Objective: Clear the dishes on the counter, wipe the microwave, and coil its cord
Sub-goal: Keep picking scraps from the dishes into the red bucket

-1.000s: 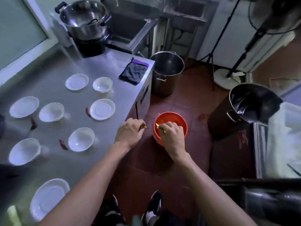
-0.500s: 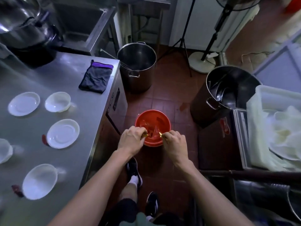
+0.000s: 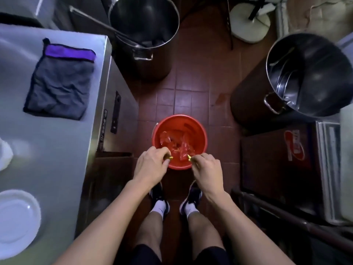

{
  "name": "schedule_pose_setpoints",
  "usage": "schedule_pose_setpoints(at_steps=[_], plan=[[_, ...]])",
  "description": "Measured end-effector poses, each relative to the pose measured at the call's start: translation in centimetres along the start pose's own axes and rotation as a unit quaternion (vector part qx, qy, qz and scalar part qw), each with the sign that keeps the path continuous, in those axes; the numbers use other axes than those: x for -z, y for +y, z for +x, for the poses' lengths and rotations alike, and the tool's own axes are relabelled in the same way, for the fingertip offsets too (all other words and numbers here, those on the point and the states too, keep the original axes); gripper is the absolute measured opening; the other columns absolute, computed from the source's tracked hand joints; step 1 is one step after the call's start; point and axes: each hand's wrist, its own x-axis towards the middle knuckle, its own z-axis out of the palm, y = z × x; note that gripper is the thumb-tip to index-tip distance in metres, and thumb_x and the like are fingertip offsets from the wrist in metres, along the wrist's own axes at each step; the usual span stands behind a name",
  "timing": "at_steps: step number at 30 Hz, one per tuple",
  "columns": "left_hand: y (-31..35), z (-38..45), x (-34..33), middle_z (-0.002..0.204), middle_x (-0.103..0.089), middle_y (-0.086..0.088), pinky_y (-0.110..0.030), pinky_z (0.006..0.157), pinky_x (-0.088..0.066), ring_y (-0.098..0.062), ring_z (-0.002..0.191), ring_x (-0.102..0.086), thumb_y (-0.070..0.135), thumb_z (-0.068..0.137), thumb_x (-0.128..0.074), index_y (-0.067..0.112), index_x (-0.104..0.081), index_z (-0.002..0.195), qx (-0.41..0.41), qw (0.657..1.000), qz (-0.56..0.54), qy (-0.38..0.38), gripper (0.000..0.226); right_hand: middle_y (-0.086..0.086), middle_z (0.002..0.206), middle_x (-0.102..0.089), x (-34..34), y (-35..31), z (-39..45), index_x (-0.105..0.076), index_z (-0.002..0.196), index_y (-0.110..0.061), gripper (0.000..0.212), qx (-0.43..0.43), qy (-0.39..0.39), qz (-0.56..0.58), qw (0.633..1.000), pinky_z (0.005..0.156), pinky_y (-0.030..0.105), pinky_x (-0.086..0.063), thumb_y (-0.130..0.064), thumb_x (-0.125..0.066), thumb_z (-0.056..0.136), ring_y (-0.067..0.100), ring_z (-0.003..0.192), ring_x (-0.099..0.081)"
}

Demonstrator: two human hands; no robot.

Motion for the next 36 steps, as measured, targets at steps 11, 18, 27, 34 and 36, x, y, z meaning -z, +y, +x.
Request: schedule_pose_setpoints(at_steps=[11,18,27,34,36], plan=[[-6.2,13.5,-15.4,0.079,-0.044,0.015,-0.035,0.078,-0.047,-0.02,0.086,-0.058,0.024,0.088,-0.069,0.026,-0.064,0.096,-0.023,0.999,0.003,-0.028,0.01,-0.003,0.095,-0.067,-15.2,9.4,9.7,-0.073,0.101,-0.022,0.014,-0.04,-0.056,0.044,0.997,0.08,0.045,-0.047,-0.022,-0.065,0.09,0.023,0.092,-0.061],[-9.8,19.0,-22.7,0.086,-0.064,0.007,-0.04,0.079,-0.046,-0.022,0.087,-0.056,0.025,0.087,-0.067,0.025,-0.063,0.097,-0.068,0.997,0.042,-0.018,0.011,-0.002,0.096,-0.066,-22.5,11.8,12.8,-0.073,0.104,-0.02,0.015,-0.056,-0.074,0.065,0.994,0.084,0.045,-0.044,-0.022,-0.064,0.092,0.023,0.094,-0.059],[-13.9,22.1,-27.4,0.09,-0.067,0.01,-0.039,0.092,-0.033,-0.018,0.099,-0.05,0.029,0.093,-0.054,0.028,-0.062,0.1,-0.121,0.98,0.148,-0.051,0.011,-0.005,0.1,-0.068,-28.4,13.2,14.9,-0.071,0.104,-0.024,0.014,-0.067,-0.079,0.062,0.993,0.086,0.04,-0.04,-0.025,-0.06,0.094,0.018,0.099,-0.059],[-16.3,22.3,-29.4,0.097,-0.067,0.008,-0.047,0.108,-0.025,-0.018,0.109,-0.054,0.026,0.093,-0.05,0.028,-0.064,0.103,-0.127,0.974,0.164,-0.089,0.018,-0.007,0.093,-0.068,-32.3,13.2,15.5,-0.07,0.101,-0.028,0.013,-0.038,-0.072,0.02,0.996,0.082,0.039,-0.037,-0.025,-0.065,0.089,0.018,0.095,-0.058],[-17.0,22.3,-29.7,0.098,-0.067,0.009,-0.045,0.109,-0.023,-0.018,0.107,-0.055,0.026,0.093,-0.05,0.029,-0.063,0.105,-0.128,0.974,0.162,-0.092,0.017,-0.007,0.092,-0.068,-33.0,13.0,15.7,-0.07,0.101,-0.028,0.013,-0.032,-0.068,0.009,0.997,0.081,0.04,-0.037,-0.024,-0.065,0.089,0.019,0.094,-0.058]])
